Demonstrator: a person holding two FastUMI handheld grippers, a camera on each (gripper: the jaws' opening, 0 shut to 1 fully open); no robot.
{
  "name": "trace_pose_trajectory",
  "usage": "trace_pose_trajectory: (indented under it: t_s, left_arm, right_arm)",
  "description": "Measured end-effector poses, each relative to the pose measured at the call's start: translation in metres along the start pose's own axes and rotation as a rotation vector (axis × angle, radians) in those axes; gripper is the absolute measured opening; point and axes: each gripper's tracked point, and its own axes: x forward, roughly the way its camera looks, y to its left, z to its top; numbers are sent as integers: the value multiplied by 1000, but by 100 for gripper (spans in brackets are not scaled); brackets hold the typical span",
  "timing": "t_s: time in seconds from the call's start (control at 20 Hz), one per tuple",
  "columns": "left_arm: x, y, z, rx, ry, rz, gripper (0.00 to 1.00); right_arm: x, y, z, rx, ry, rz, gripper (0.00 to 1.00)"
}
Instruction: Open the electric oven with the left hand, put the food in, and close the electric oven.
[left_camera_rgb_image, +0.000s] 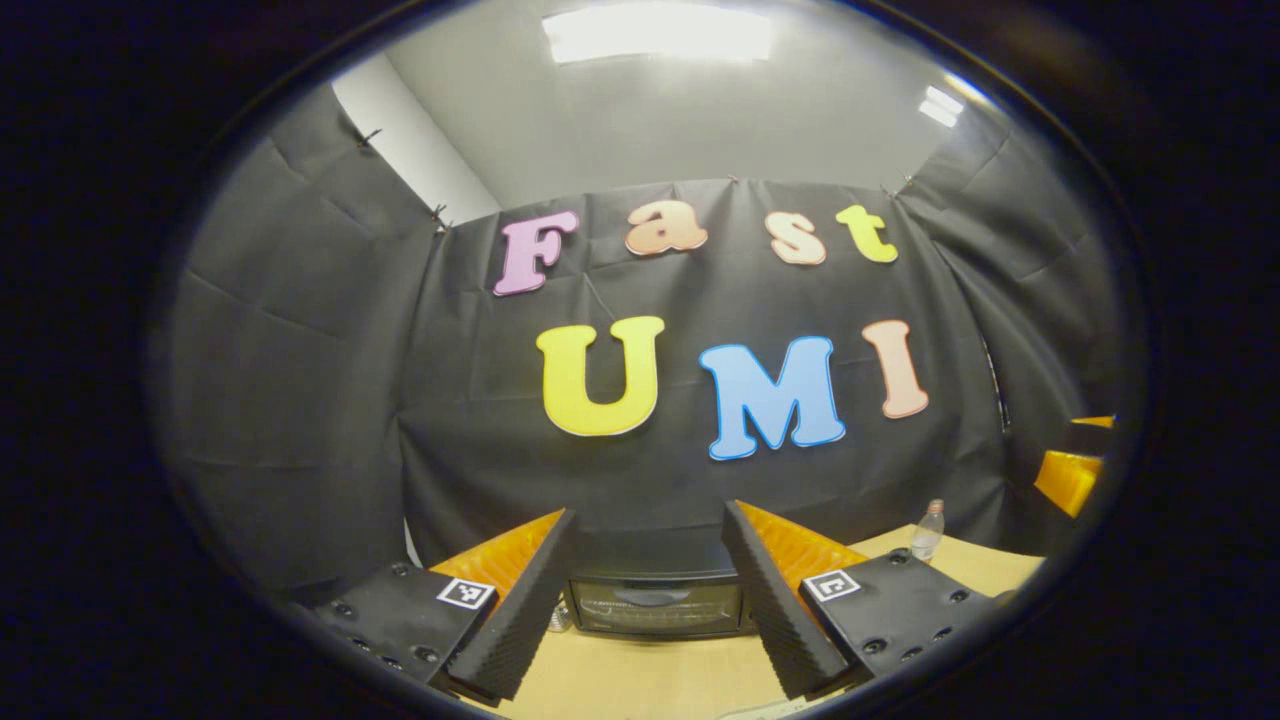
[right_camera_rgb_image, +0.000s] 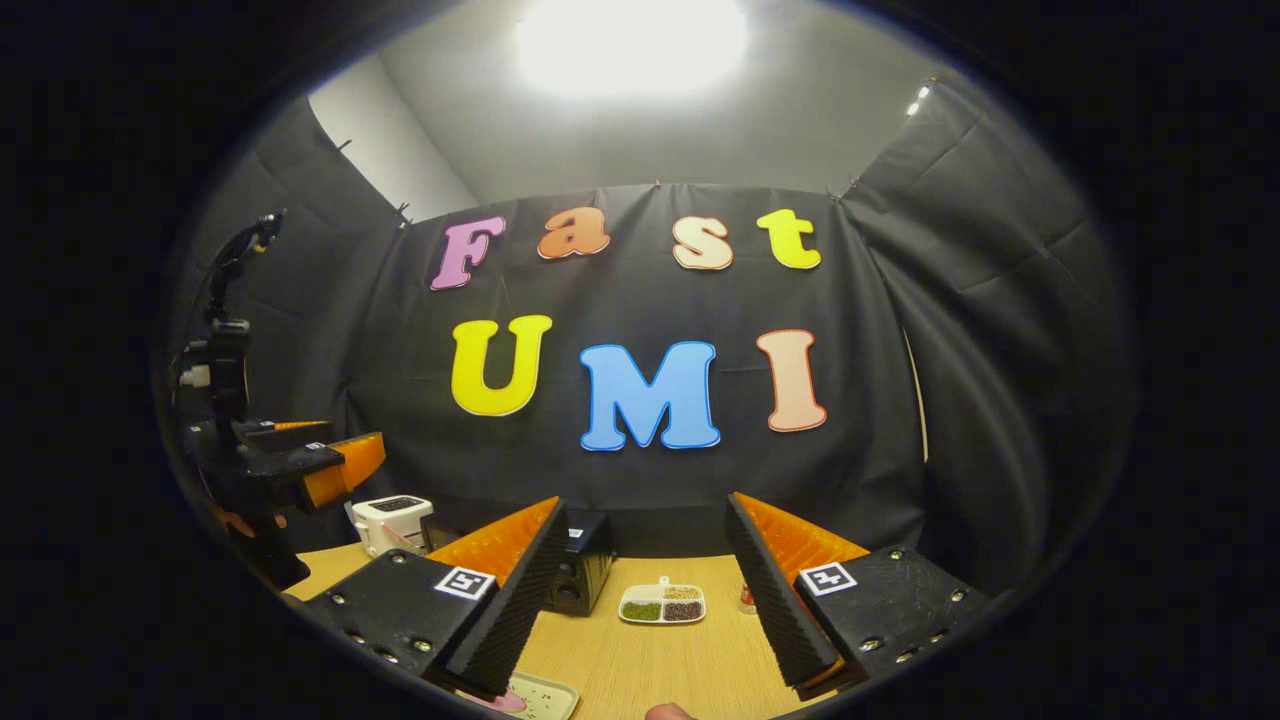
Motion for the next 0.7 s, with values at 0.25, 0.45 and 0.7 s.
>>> trace_pose_trajectory:
  t_s: [0.25,0.45,0.7]
  left_arm:
    - [65,11,-29,-15,24,-30,100]
    - [105,12,-61,-31,58,-59,100]
    - [148,7,-112,-46,122,-108,100]
  right_arm:
    - [24,4,-3,2,-6,-67,95]
    - [44,8,-18,3,32,-113,95]
    - [57,7,-29,-13,60,-182,95]
